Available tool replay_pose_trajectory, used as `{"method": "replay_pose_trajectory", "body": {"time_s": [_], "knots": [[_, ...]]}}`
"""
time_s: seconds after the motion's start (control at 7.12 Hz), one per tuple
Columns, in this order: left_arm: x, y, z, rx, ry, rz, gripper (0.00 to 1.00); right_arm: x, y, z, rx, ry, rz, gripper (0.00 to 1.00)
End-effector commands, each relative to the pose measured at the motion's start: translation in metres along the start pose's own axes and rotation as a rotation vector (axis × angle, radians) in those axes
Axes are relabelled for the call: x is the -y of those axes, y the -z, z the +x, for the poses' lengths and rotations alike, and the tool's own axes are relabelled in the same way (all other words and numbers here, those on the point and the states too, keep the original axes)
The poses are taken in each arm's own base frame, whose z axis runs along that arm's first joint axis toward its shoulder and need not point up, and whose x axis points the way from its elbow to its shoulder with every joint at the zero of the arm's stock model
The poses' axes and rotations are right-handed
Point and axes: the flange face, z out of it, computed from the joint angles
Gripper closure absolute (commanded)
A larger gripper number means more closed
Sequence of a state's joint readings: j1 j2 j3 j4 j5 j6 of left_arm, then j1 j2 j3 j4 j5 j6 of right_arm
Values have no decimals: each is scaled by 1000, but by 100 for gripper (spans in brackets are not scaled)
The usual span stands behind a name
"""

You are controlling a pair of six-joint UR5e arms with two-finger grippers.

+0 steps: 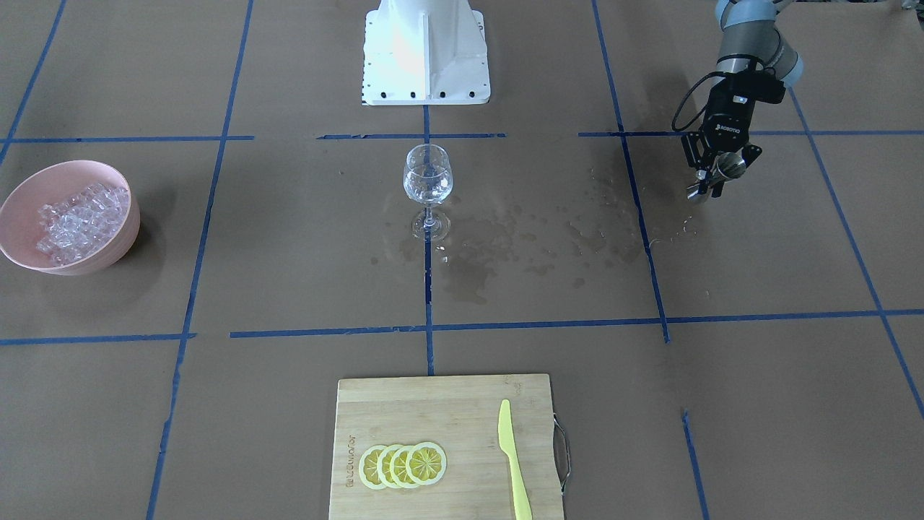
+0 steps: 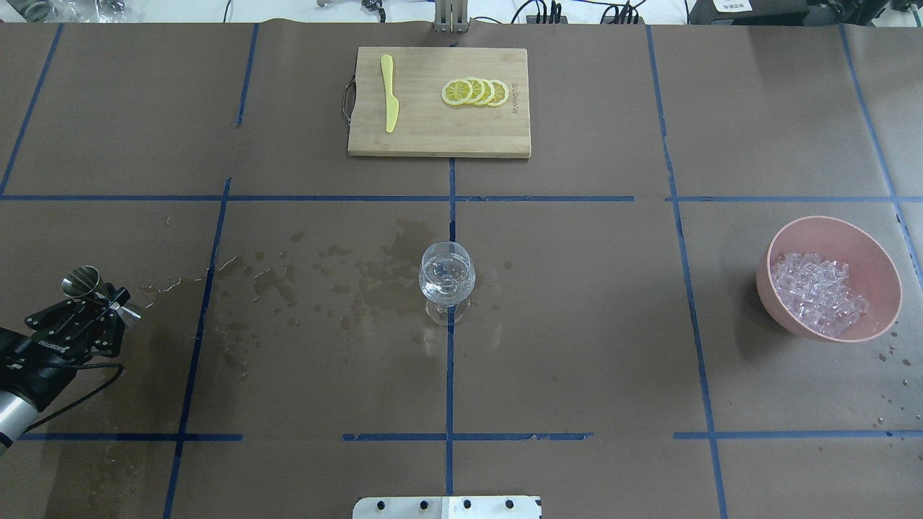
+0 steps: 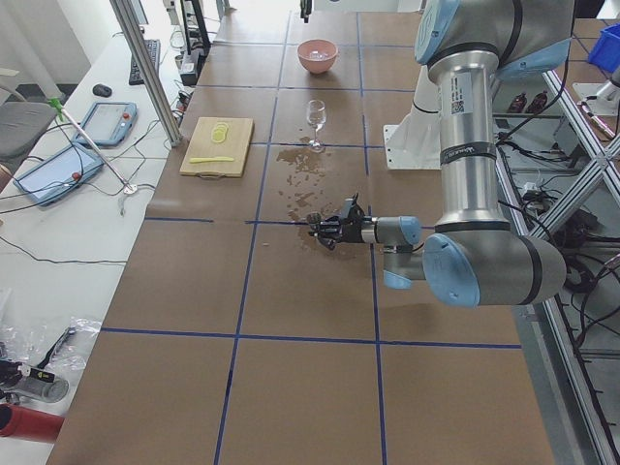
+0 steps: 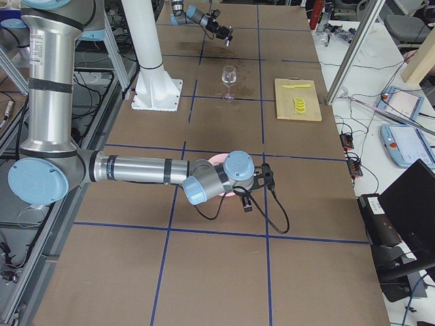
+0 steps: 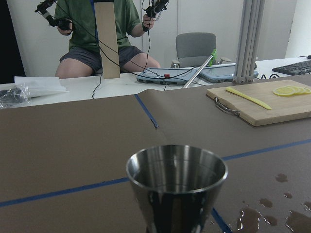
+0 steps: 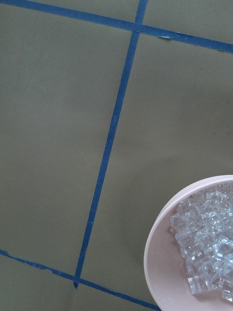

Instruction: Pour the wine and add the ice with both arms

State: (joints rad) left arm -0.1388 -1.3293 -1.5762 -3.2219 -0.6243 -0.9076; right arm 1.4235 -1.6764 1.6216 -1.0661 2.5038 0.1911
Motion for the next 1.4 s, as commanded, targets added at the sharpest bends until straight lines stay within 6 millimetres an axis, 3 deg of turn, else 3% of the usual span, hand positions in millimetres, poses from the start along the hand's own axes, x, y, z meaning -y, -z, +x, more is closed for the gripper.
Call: {"method": "replay_pose_trajectory", "body": {"time_s": [0.0, 1.26], "knots": [[-3, -9, 15, 6, 9, 31, 100, 0, 0, 0, 1, -1, -1, 0], [-19, -14, 9, 7, -54, 3, 100, 0, 0, 0, 1, -3, -1, 0]]}}
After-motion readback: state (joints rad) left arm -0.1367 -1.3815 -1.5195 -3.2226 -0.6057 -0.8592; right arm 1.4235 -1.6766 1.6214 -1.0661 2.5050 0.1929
